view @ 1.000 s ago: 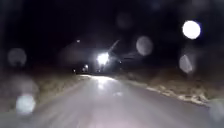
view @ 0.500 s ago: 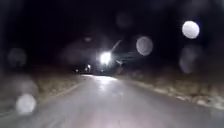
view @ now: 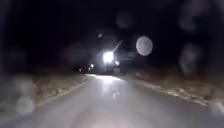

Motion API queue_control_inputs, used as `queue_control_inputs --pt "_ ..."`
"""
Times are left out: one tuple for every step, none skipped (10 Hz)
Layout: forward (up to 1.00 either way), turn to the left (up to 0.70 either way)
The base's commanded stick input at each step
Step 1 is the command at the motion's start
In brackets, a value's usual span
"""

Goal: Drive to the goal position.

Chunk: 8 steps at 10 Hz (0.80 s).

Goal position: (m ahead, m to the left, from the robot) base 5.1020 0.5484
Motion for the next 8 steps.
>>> queue_control_inputs --pt "1.00 0.10" --pt "1.00 0.06" --pt "1.00 0.06" --pt "1.00 0.06" --pt "1.00 0.06" --pt "1.00 0.06" --pt "1.00 0.06" --pt "1.00 0.06"
